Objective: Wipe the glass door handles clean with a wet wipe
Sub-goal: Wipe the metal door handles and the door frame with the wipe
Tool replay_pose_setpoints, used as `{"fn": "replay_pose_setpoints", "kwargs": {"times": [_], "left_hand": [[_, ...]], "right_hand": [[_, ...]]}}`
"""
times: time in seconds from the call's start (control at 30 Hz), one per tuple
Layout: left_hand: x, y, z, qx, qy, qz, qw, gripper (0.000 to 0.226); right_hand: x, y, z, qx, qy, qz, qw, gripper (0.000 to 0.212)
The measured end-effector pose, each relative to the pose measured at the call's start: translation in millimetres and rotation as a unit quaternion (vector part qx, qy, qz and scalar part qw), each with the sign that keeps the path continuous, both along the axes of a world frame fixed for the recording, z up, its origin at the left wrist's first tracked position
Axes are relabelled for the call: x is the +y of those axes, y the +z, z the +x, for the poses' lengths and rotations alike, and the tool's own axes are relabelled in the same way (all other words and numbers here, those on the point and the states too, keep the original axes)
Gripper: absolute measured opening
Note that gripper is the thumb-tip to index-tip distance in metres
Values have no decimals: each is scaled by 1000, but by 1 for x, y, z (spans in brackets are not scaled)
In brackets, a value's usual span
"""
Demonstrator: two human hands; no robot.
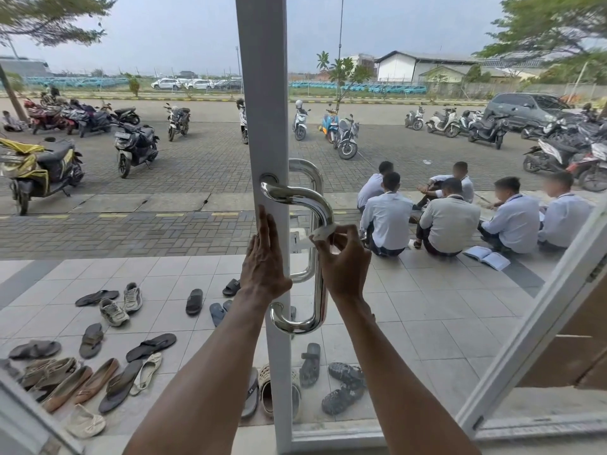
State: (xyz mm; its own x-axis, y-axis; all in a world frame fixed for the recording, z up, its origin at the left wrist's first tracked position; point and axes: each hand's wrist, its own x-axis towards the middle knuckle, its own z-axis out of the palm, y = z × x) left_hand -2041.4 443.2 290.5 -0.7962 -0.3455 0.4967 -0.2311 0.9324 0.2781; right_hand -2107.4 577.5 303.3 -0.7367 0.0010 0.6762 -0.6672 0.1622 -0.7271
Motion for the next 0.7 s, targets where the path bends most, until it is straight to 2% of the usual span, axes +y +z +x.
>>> {"fn": "replay_pose_setpoints", "kwargs": {"times": [0.2, 0.47, 0.7], "left_hand": [[-3, -4, -2, 16, -6, -3, 1000, 132], [-9, -12, -6, 42, -19, 3, 999, 128], [-12, -15, -10, 51, -27, 5, 998, 125]], "right_hand": [[-1, -81, 11, -93, -21, 17, 995, 31], [-2, -149, 19, -208, -33, 55, 976, 29], [-18, -174, 27, -343, -58, -15, 937, 28]]}}
